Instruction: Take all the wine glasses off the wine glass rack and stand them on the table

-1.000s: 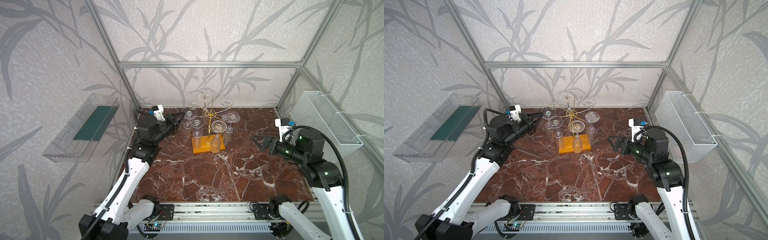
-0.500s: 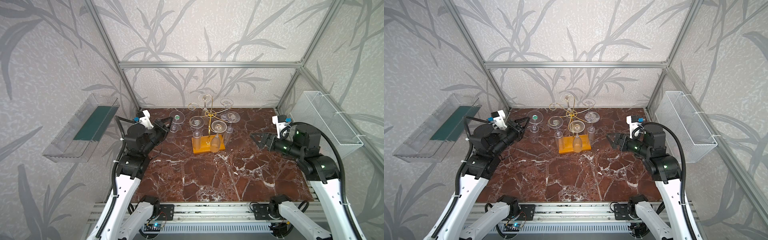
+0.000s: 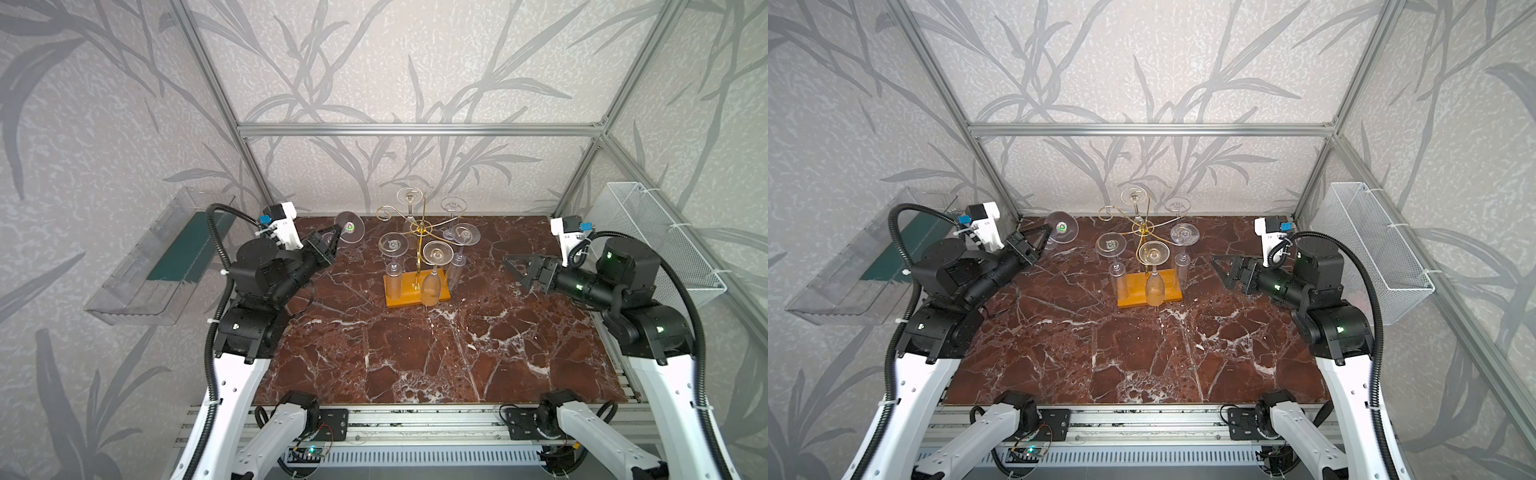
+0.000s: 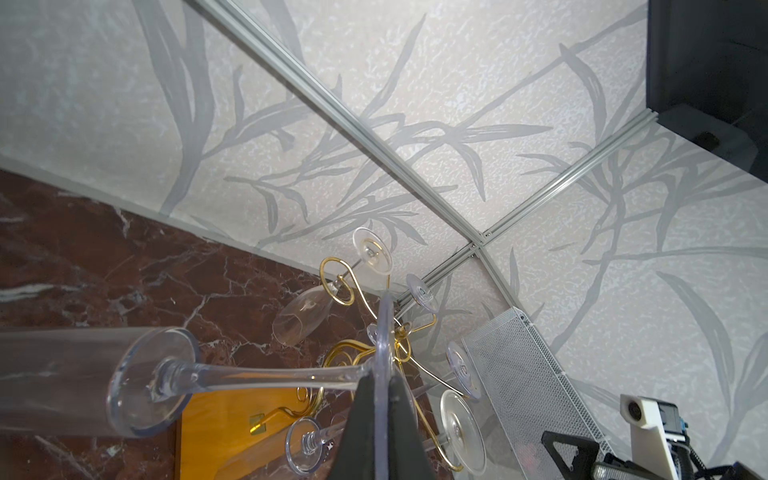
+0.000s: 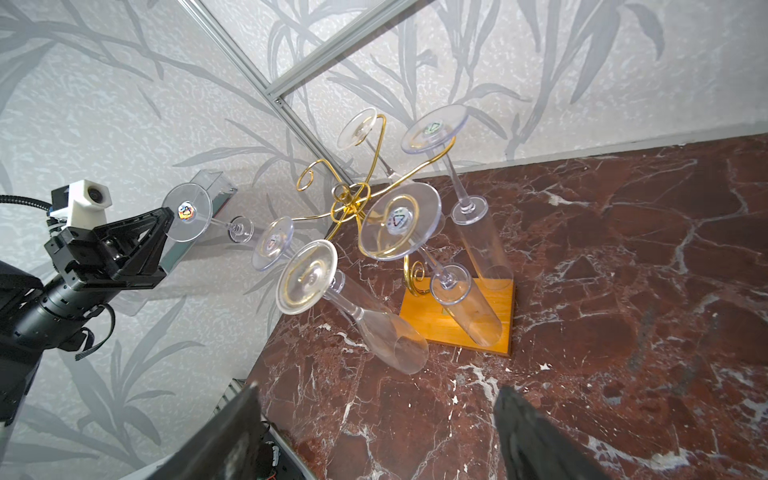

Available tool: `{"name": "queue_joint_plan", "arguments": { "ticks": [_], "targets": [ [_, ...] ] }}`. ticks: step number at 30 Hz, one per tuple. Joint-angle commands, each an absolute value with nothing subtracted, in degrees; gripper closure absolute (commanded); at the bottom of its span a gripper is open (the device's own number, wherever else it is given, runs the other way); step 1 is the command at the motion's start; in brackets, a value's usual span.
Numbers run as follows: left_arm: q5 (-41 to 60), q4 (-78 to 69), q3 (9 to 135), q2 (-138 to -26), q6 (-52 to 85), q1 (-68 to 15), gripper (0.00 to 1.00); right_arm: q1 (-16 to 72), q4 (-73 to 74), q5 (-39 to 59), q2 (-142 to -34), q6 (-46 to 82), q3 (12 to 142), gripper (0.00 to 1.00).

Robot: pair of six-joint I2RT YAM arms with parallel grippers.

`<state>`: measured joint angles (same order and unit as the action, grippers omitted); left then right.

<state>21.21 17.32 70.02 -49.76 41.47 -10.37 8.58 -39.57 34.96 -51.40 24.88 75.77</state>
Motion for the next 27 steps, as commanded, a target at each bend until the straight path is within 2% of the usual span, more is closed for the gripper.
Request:
{"name": "queue_joint_plan", "arguments": {
  "ticks": [1,7,11,19,27],
  "targets": [
    [26.6,12.7,72.0,-50.2,32.3,-10.5,1.0,8.8,-35.1,41.2,-52.5,27.6,78.0,0.14],
    [32.0,8.4,75.6,-52.2,23.4,-13.3,1.0,9.5,-28.2,48.4,-55.6,32.2,82.3,0.14],
    [33.6,4.0,76.2,-53.2,18.8,-16.9,1.0,10.8,-26.3,49.5,-57.7,33.9,84.9,0.14],
    [24.7,14.1,80.5,-55.1,-8.4,-31.8,1.0,18.9,-27.0,49.5,-64.3,33.6,92.2,0.15],
    [18.5,16.4,80.5,-56.2,-27.6,-42.3,1.0,24.3,-29.6,47.2,-67.7,30.9,95.9,0.18]
  ]
}}
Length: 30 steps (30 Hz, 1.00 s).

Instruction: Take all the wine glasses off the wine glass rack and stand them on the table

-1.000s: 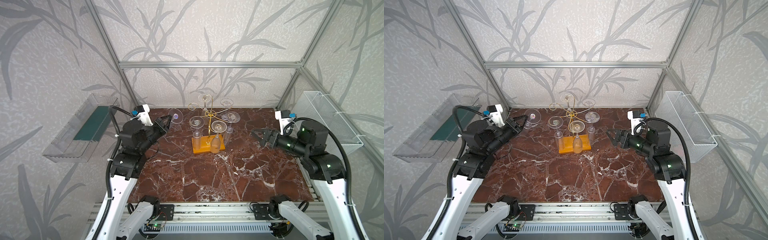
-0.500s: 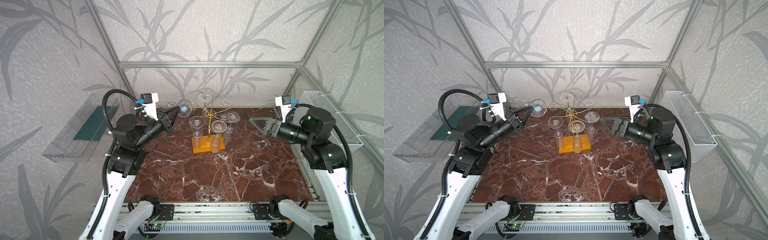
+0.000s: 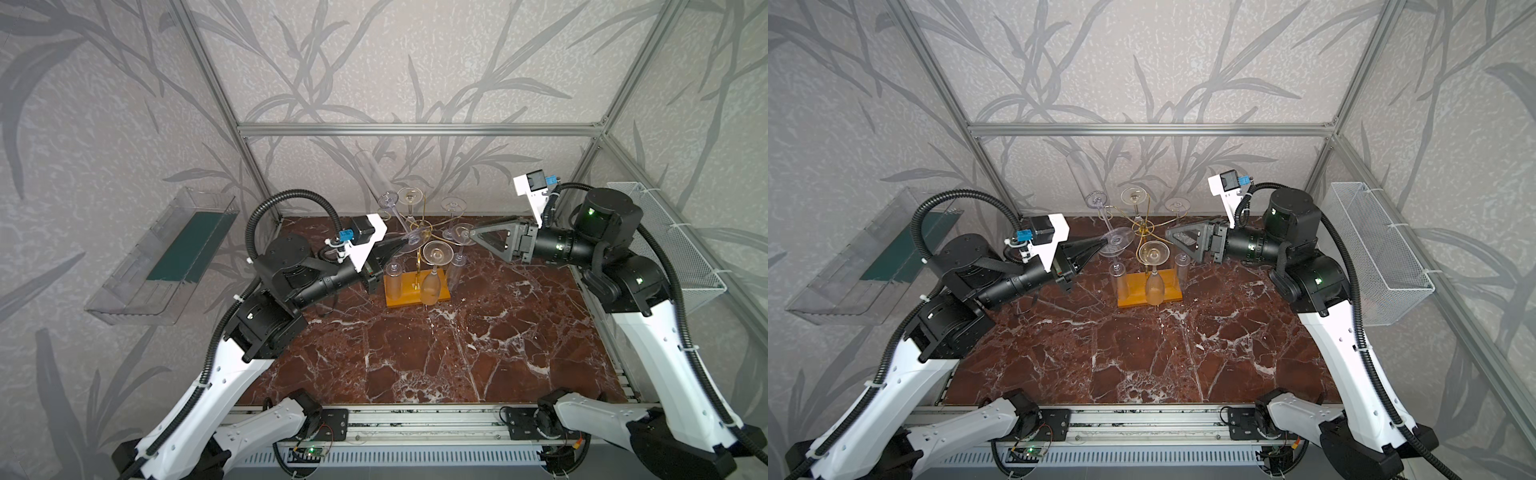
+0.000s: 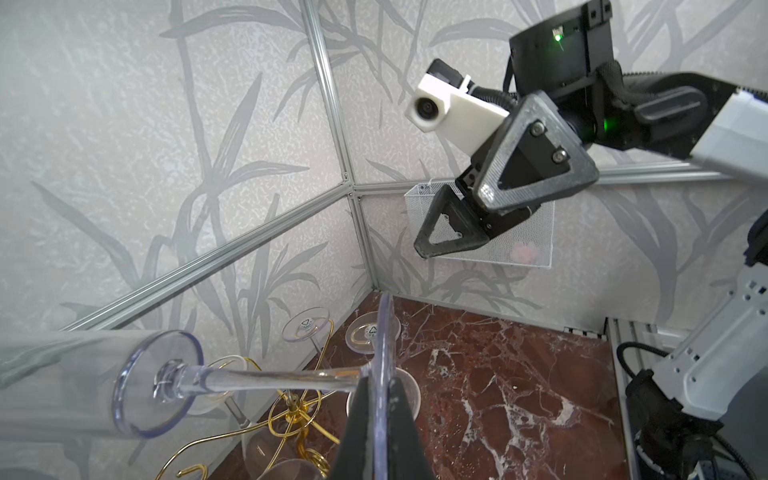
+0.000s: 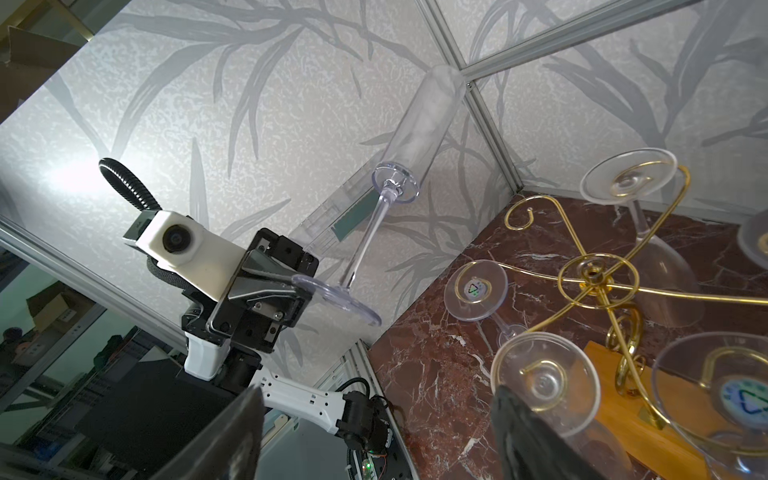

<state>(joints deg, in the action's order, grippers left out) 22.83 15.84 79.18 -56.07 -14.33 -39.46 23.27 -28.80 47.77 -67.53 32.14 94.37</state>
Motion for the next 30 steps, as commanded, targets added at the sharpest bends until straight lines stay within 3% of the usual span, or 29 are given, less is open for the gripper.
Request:
{"name": "queue_joint_plan", "arguments": {
  "ticks": [1,13,30],
  "targets": [
    [17.2,16.9,80.6,-56.5,-29.5,-43.7,1.0,24.7,-29.7,47.2,-67.9,30.7,96.1,0.19],
    [3.0,19.0,79.4,-59.6,-49.8,-58.7,1.0,28.1,-33.9,44.9,-70.5,26.9,96.8,0.3],
    [-1.6,20.7,79.2,-62.7,-57.1,-64.0,1.0,32.3,-33.8,42.5,-72.1,25.2,95.2,0.5]
  ]
}}
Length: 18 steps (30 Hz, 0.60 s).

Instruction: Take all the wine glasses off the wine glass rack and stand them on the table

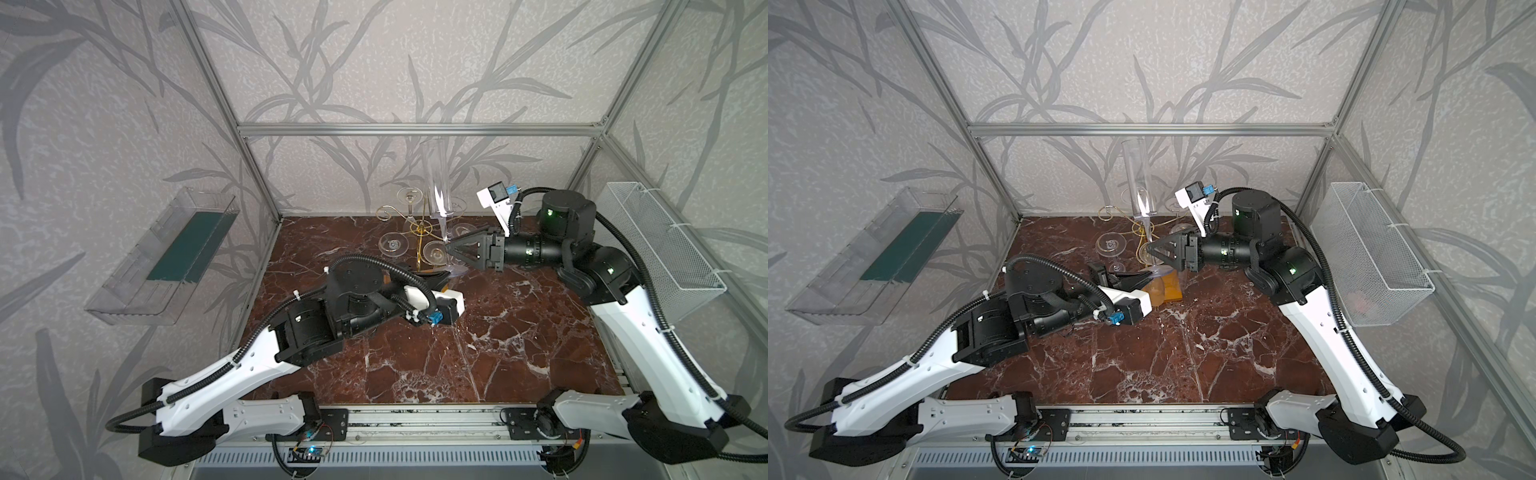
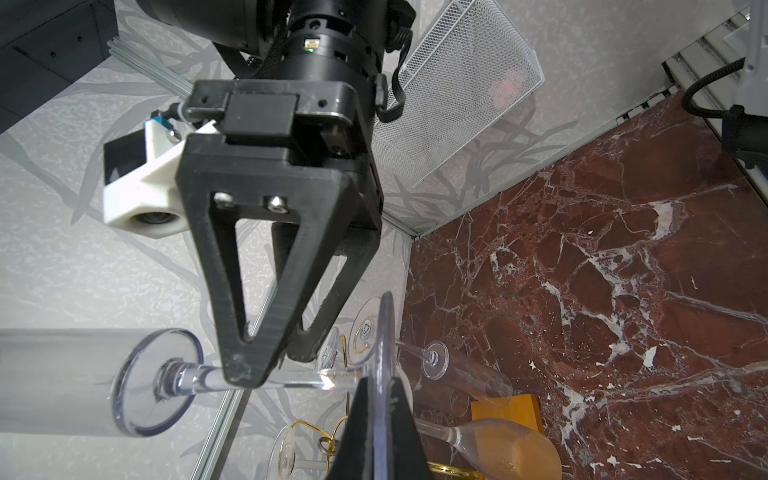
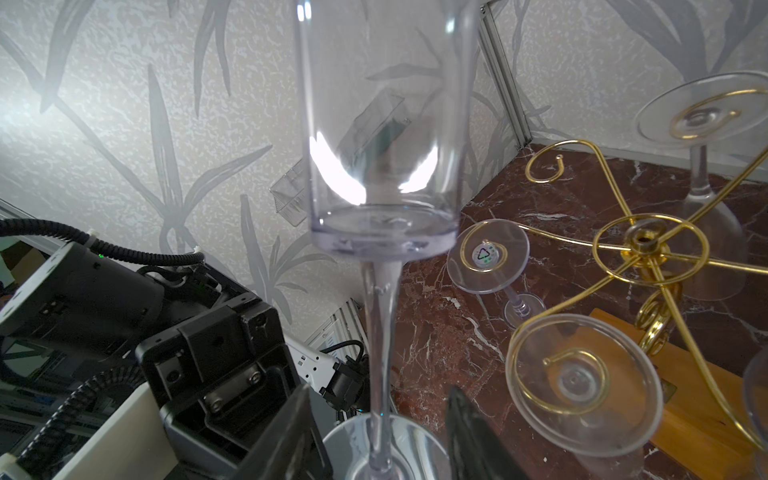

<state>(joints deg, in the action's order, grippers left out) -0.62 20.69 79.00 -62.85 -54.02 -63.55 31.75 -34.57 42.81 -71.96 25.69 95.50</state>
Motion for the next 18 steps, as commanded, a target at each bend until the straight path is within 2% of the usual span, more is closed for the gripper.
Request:
{"name": "queue_joint_plan", "arguments": {
  "ticks": [1,12,16,18],
  "targets": [
    [-1.7,20.7,79.1,-62.7,-57.2,-64.2,1.0,32.3,-33.6,42.5,-72.1,25.3,95.2,0.52],
    [-2.1,19.6,78.9,-63.2,-57.9,-64.8,1.0,33.5,-32.9,41.6,-72.5,25.1,93.6,0.67],
    [-2.1,19.3,78.9,-63.4,-57.8,-65.1,1.0,33.7,-32.7,41.7,-72.6,25.0,93.2,0.79],
    [-2.4,19.0,78.8,-63.6,-57.9,-65.1,1.0,33.7,-32.7,41.8,-72.5,25.0,93.1,0.89]
  ]
}}
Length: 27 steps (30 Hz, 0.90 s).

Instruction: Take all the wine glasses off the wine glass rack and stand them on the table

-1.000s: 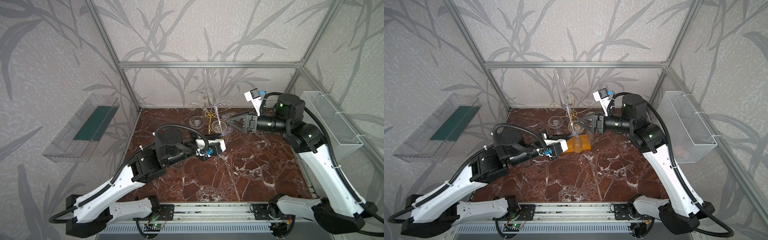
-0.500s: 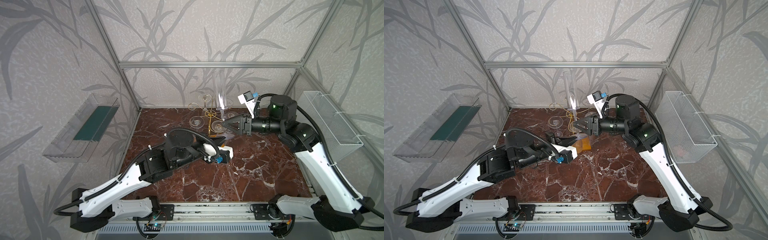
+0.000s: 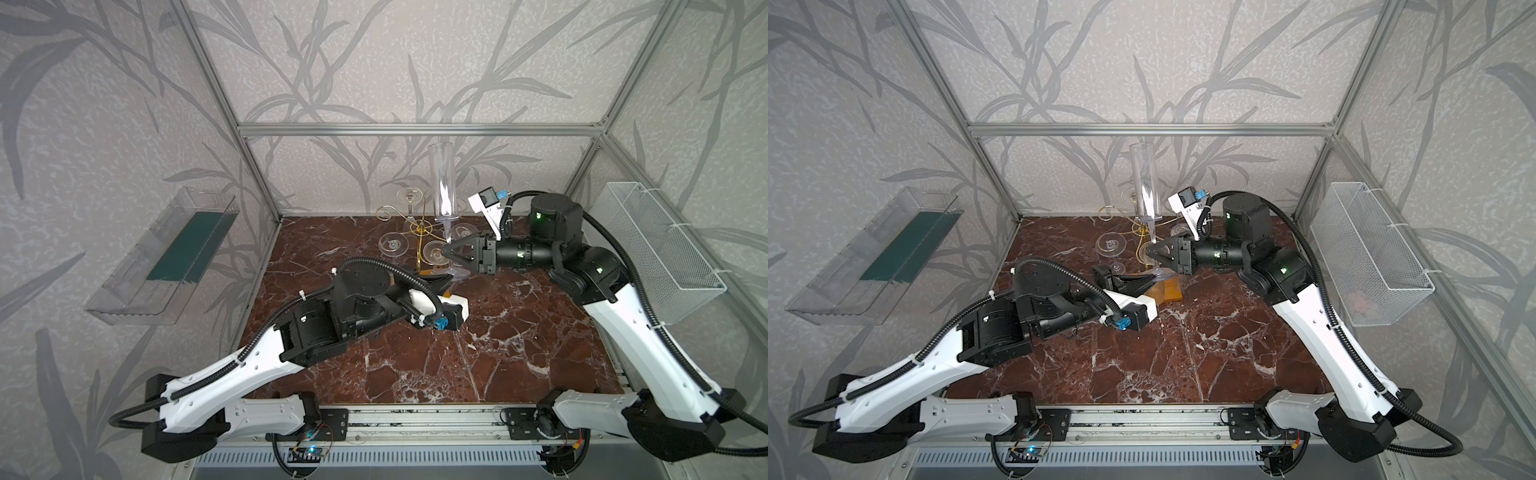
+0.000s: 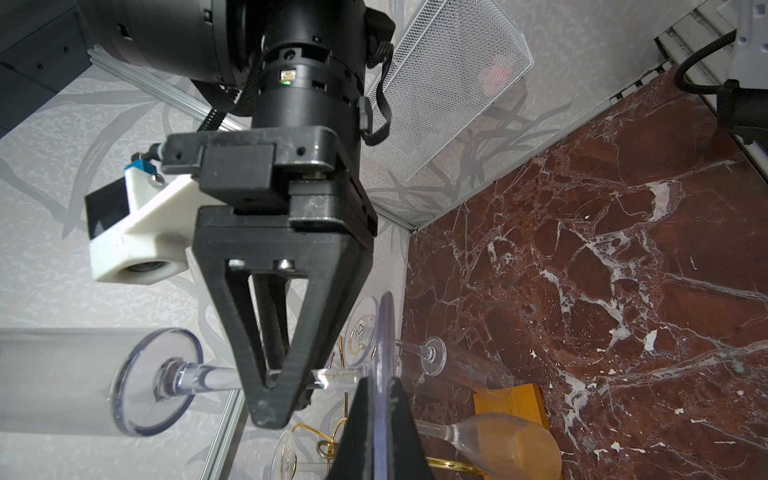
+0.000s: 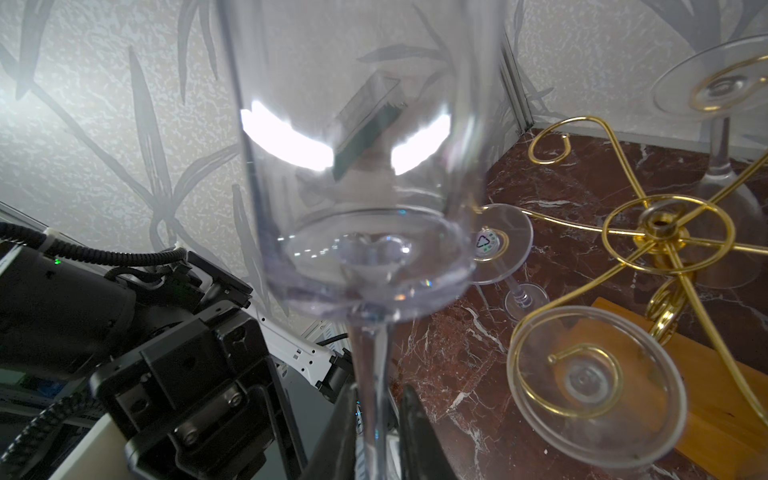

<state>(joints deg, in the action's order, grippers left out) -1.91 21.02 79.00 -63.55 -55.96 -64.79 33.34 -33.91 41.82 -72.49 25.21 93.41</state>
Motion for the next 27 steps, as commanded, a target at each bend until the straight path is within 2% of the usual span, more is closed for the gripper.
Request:
{"name": "queue_joint_plan", "arguments": {
  "ticks": [1,2,3,6,10,12,15,20,27],
  "targets": [
    [-2.3,18.7,78.6,-63.6,-57.9,-65.1,1.0,33.7,-32.7,41.9,-72.5,24.9,93.1,0.96],
    [-2.6,18.3,78.3,-63.6,-57.9,-65.2,1.0,33.7,-32.6,41.9,-72.5,24.8,93.0,1.0],
    [-2.6,17.5,77.9,-63.5,-57.9,-65.1,0.96,33.7,-32.6,41.8,-72.5,24.7,92.8,1.0],
    [-2.4,15.5,76.4,-62.8,-57.6,-65.2,0.74,33.7,-32.3,40.5,-72.0,24.7,92.3,1.0],
    [-1.9,11.2,73.5,-60.8,-55.4,-65.2,0.41,33.7,-31.3,37.7,-70.9,24.7,91.9,1.0],
    [-2.4,8.3,71.9,-59.8,-53.3,-65.1,0.34,33.7,-31.3,35.9,-70.4,23.8,92.4,1.0],
    [-2.3,2.7,69.5,-58.4,-50.6,-65.1,0.29,33.7,-29.7,34.1,-69.6,23.1,92.5,1.0],
    [-2.2,2.3,71.1,-59.1,-48.1,-65.1,0.28,33.7,-26.7,32.0,-67.7,22.9,90.3,1.0],
    [-3.1,2.0,68.8,-57.1,-43.9,-65.2,0.26,33.7,-31.0,30.7,-65.6,18.5,92.2,1.0]
  ]
}}
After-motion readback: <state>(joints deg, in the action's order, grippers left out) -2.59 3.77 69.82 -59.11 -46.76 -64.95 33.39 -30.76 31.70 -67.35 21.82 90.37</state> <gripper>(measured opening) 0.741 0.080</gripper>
